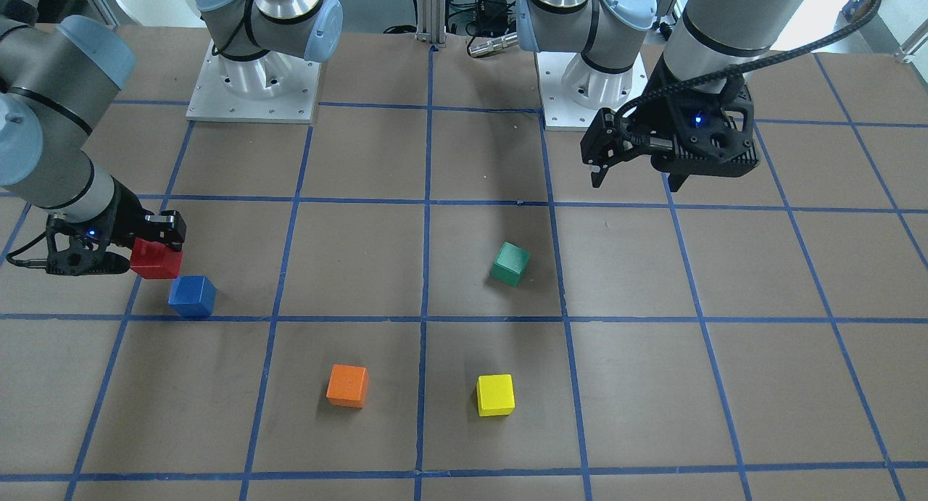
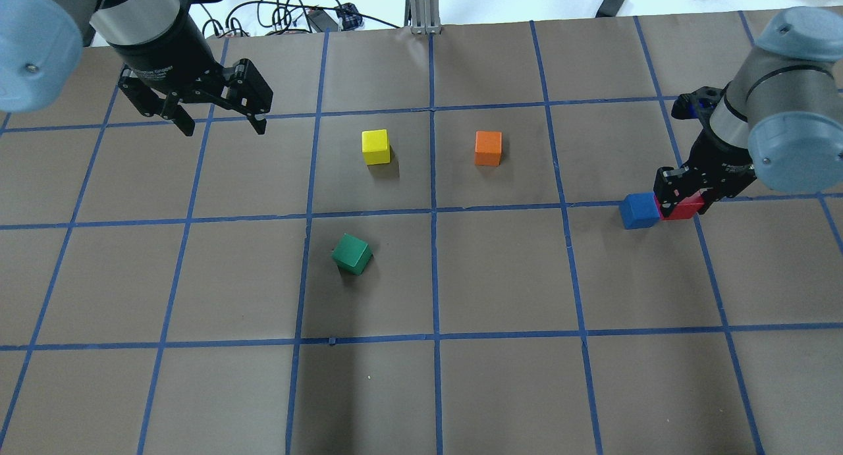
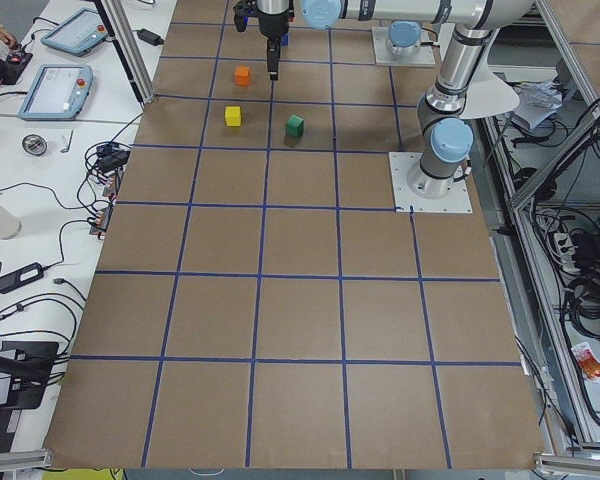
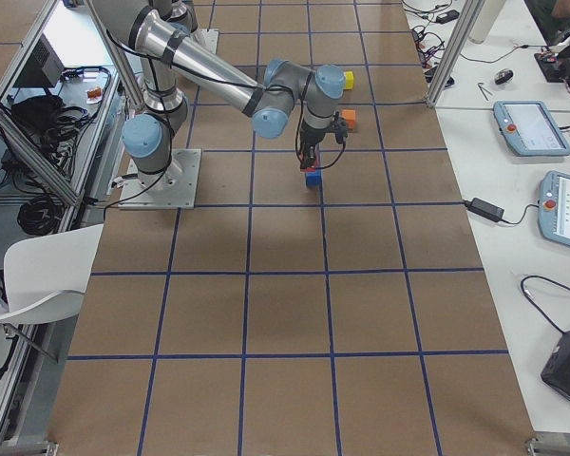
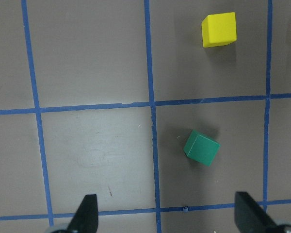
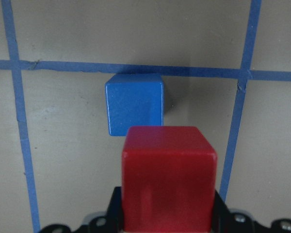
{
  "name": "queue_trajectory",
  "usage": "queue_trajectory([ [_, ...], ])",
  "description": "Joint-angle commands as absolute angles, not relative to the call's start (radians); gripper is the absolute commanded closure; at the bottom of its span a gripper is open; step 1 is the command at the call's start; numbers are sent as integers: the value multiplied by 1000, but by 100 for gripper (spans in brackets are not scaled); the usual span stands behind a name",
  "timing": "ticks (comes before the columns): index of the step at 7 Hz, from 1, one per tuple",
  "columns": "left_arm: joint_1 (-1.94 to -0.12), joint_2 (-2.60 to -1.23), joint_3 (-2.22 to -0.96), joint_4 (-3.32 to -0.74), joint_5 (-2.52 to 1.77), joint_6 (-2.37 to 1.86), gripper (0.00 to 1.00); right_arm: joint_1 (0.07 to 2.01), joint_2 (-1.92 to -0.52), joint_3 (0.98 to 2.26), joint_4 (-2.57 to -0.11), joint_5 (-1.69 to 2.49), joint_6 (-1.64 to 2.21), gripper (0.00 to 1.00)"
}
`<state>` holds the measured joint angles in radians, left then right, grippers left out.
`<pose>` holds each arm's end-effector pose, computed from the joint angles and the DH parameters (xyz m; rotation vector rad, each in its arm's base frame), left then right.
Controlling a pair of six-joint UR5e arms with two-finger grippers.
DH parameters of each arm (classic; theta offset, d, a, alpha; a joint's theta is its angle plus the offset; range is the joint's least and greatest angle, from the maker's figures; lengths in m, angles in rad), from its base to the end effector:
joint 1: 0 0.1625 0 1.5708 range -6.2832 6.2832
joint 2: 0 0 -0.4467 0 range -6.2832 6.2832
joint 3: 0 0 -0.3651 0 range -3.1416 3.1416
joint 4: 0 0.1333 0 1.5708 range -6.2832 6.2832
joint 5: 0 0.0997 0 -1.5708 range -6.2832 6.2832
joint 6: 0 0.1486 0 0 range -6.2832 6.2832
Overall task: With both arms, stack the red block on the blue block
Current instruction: 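Lower the red cube onto the blue cube with the right gripper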
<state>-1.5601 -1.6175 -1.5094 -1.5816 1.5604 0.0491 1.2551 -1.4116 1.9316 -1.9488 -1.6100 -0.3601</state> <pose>-0.1296 -0.4876 0.4659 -0.0601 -3.1307 0.0066 -0.0233 -0.4819 0.2610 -0.0737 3.1221 0.2298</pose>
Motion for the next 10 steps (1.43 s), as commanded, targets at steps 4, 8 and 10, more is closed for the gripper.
queue_trajectory([
  [4,-1560,-1615,-1511,-1582,1560,49,0,1262,-1416,1994,-2039,-1562,-360,100],
  [8,-1560,-1615,-1511,-1582,1560,49,0,1262,-1390,1994,-2091,-1552,-353,100],
  [10,-1560,-1615,-1513,-1582,1560,49,0,1262,-1390,1994,-2089,-1549,-354,100],
])
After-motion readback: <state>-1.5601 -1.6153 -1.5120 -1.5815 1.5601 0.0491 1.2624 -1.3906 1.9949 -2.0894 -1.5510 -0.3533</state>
